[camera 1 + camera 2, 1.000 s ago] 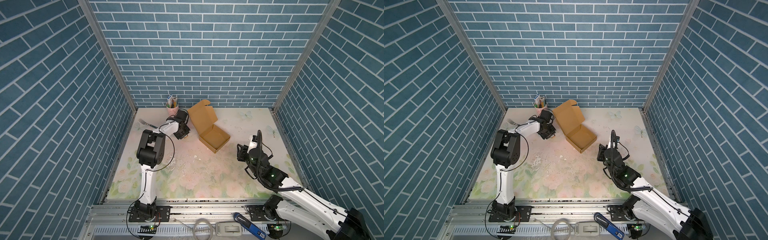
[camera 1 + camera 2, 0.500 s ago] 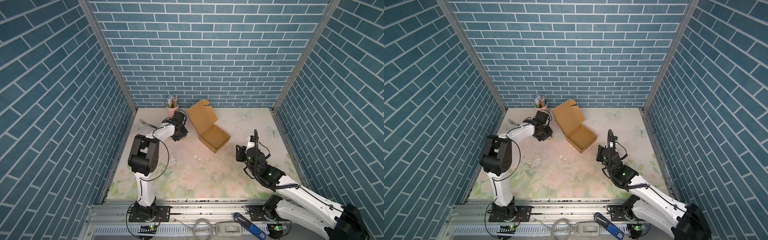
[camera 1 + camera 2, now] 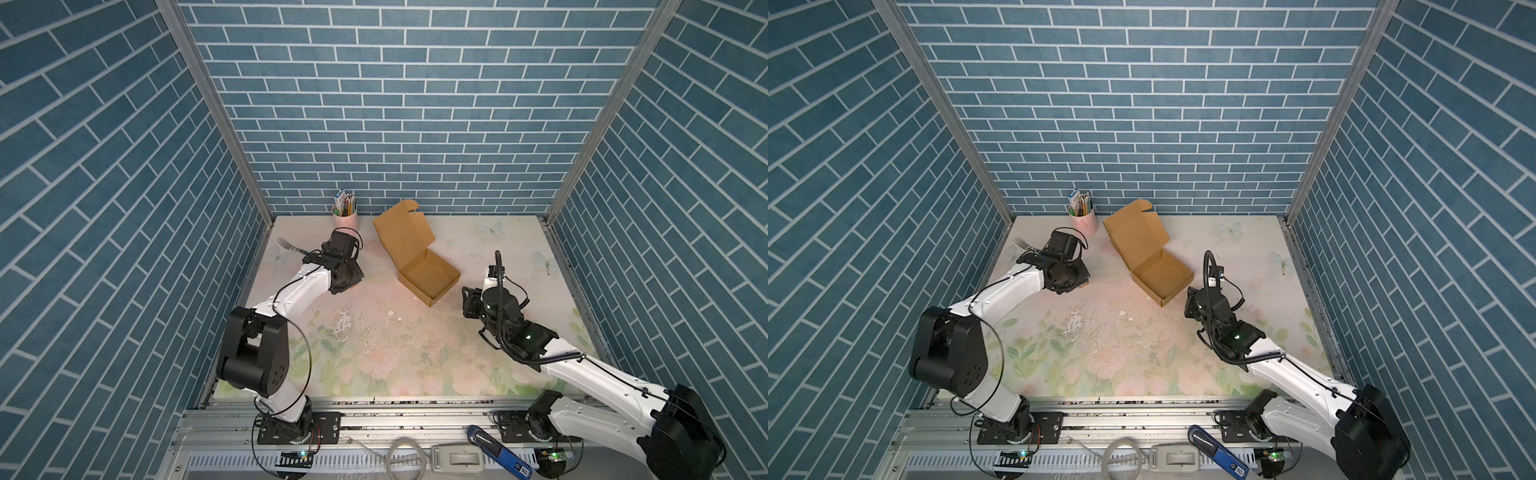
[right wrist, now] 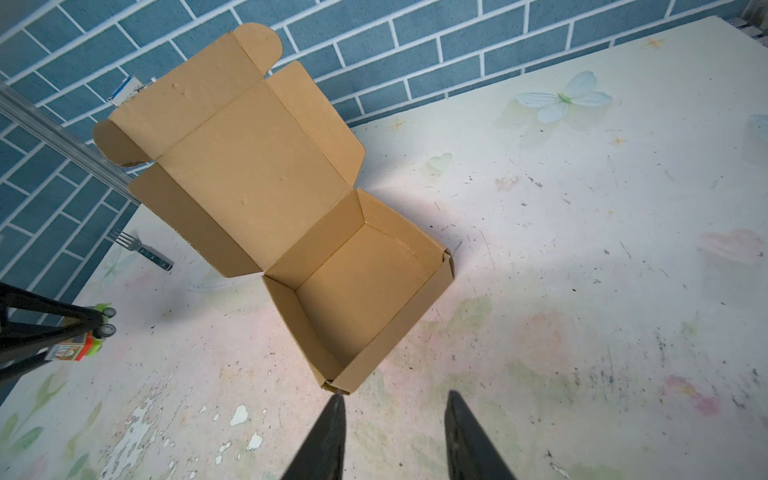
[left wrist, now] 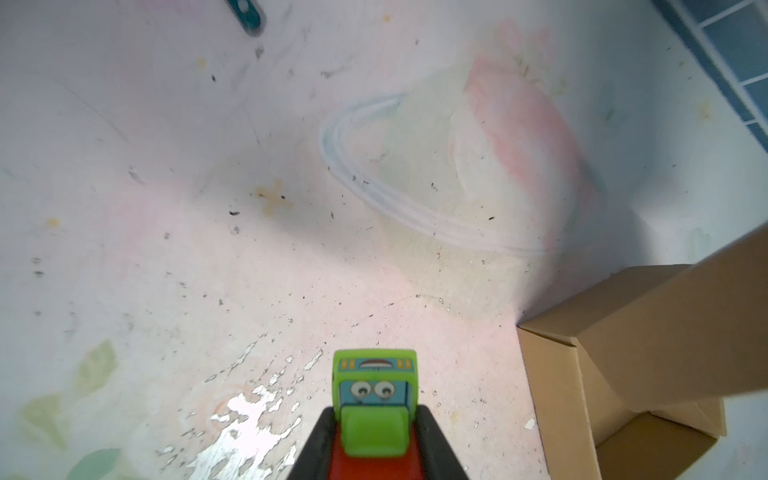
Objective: Fold the paper box
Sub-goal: 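Carry the toy truck with the left gripper over the open box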
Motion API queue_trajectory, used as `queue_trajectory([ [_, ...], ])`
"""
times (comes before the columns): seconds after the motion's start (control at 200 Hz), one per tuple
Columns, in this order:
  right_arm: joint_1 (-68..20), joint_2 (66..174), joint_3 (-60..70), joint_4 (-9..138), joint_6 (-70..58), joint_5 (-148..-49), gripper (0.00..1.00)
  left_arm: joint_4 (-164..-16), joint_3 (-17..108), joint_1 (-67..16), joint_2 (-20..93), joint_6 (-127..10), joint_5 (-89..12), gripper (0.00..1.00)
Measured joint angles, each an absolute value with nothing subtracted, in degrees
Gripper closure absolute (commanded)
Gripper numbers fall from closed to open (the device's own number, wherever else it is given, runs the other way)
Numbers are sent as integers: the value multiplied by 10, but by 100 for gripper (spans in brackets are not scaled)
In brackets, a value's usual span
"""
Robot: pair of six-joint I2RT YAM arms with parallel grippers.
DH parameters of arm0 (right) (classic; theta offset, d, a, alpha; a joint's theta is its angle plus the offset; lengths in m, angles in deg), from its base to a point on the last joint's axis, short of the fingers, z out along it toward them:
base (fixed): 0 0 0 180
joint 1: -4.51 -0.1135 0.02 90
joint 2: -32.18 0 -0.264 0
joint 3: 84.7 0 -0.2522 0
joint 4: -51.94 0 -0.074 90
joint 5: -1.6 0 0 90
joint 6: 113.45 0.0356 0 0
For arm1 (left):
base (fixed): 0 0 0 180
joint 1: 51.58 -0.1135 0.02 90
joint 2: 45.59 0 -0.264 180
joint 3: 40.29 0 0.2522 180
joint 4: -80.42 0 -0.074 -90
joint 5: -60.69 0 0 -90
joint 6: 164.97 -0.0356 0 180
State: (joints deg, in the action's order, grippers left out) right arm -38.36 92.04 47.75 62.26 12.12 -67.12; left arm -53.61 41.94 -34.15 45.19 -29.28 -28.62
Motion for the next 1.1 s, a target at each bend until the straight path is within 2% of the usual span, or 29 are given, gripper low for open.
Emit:
queue_trajectory([
  [0.185,-382,921,477,625,128,-675,60,-505,448,-297,407,-333,-232,68],
  [0.48,-340,935,475,645,186,-724,60,-483,576,-173,435,-430,-181,68],
  [0.725,-321,933,475,645,217,-756,60,-470,706,-120,570,-525,-221,68],
  [1.1,-312,893,485,664,228,-762,60,-441,820,-111,757,-595,-267,68],
])
